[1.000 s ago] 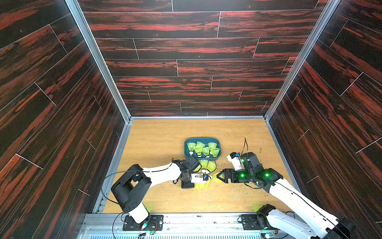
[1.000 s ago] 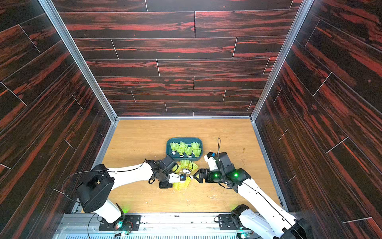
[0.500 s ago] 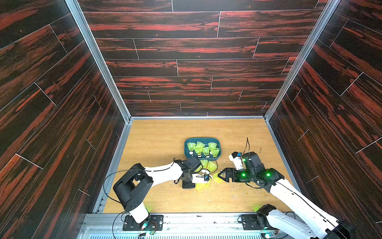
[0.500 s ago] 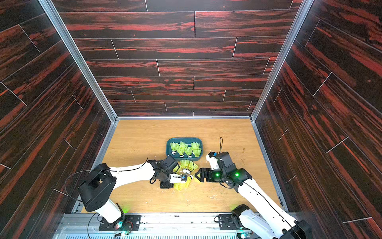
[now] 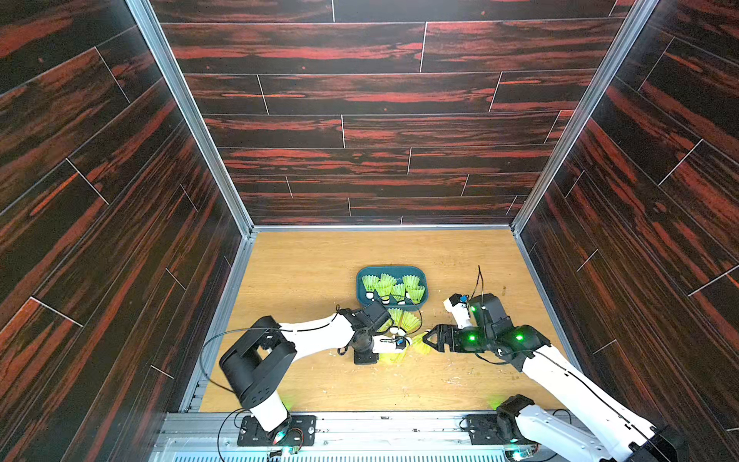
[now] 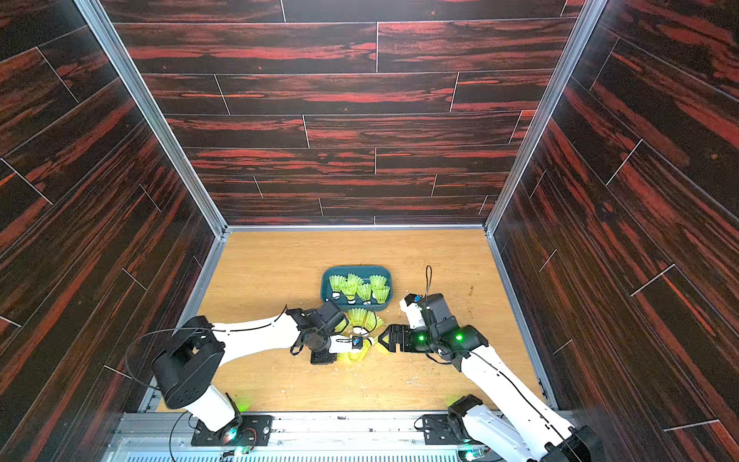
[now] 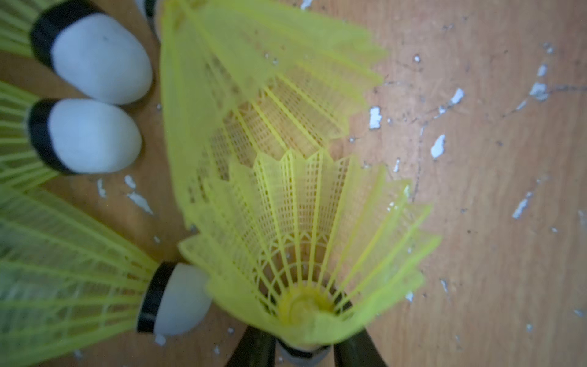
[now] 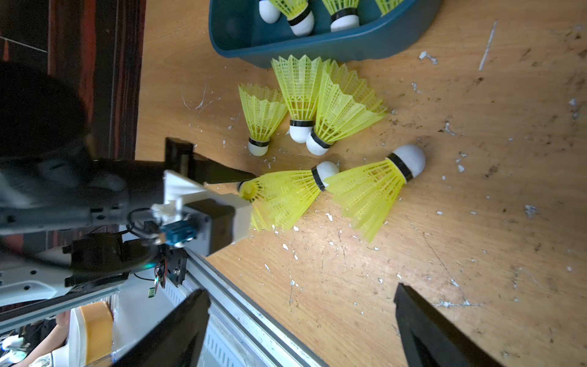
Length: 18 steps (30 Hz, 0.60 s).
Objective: Put the shuttlecocks into the storage box
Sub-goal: Pick up the shuttlecock at the center of the board.
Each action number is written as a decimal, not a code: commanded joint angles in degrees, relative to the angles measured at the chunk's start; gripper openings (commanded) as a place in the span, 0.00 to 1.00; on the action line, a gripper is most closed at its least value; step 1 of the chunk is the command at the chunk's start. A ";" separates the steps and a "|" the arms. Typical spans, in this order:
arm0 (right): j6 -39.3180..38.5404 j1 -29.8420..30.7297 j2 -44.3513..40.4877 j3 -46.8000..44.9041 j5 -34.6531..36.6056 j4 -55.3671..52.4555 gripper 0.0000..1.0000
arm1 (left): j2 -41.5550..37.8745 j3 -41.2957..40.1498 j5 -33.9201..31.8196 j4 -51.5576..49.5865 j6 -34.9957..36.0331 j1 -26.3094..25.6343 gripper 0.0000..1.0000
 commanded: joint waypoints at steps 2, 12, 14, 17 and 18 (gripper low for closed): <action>-0.16 -0.38 1.59 2.67 1.42 -0.03 0.94 | -8.41 -2.19 -1.43 -1.21 -3.12 -0.21 0.25; 0.31 -1.00 7.87 11.21 3.56 2.32 0.93 | -18.70 -0.73 -6.77 -1.85 -17.95 -0.18 0.26; 0.40 -1.06 9.64 12.86 3.66 2.91 0.93 | -19.47 -0.67 -8.63 1.02 -22.59 0.05 0.26; 0.49 -1.16 12.83 15.24 3.44 3.92 0.93 | -18.68 0.72 -10.10 4.57 -29.32 0.92 0.26; 0.62 -1.24 14.16 15.89 3.24 4.32 0.93 | -17.91 1.64 -10.70 5.31 -32.22 1.60 0.26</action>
